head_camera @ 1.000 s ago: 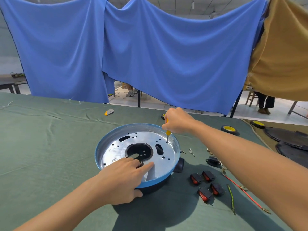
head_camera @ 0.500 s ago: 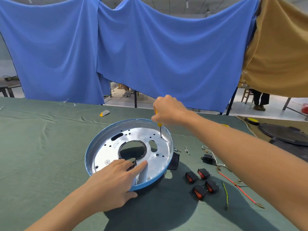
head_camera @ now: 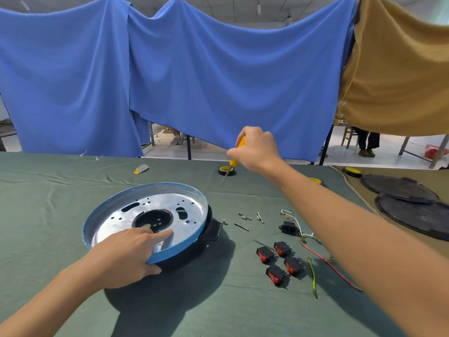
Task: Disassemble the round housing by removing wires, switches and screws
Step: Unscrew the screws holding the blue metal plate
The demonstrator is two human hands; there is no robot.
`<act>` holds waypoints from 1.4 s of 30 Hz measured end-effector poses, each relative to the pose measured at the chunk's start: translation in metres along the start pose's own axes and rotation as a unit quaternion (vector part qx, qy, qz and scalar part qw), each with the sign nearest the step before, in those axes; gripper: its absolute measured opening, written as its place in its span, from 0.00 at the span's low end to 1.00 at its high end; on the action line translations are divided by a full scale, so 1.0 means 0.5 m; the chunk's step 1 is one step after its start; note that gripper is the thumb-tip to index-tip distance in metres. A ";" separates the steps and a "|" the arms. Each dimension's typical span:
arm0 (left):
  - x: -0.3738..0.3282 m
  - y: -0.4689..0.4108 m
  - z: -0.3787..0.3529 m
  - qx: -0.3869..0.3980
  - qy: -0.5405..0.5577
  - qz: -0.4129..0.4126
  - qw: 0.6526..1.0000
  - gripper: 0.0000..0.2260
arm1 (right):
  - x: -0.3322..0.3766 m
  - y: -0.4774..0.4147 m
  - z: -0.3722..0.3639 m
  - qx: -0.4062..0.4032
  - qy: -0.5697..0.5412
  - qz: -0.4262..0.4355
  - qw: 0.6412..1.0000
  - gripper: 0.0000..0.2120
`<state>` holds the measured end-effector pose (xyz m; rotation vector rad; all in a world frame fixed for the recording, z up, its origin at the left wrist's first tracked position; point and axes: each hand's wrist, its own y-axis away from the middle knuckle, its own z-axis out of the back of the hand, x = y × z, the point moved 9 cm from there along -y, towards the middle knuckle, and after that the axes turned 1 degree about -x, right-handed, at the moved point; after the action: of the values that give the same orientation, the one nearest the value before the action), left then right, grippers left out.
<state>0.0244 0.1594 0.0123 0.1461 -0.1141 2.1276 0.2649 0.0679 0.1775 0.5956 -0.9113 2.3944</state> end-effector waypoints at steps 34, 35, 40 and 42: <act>-0.003 -0.037 0.015 -0.038 -0.004 -0.044 0.998 0.31 | -0.126 0.102 -0.301 0.304 0.140 -0.023 0.942 0.05; -0.004 -0.037 0.015 -0.037 -0.004 -0.044 0.998 0.32 | -0.126 0.104 -0.302 0.307 0.147 -0.019 0.940 0.06; -0.003 -0.035 0.013 -0.030 0.003 -0.040 0.999 0.29 | -0.129 0.117 -0.296 0.317 0.149 0.000 0.937 0.05; -0.004 -0.035 0.014 -0.032 0.006 -0.040 0.999 0.28 | -0.123 0.124 -0.287 0.332 0.142 0.015 0.932 0.04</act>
<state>0.0407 0.1663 0.0196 0.0979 -0.1660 2.0421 0.2449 0.1101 0.0161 0.4423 0.0351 2.7079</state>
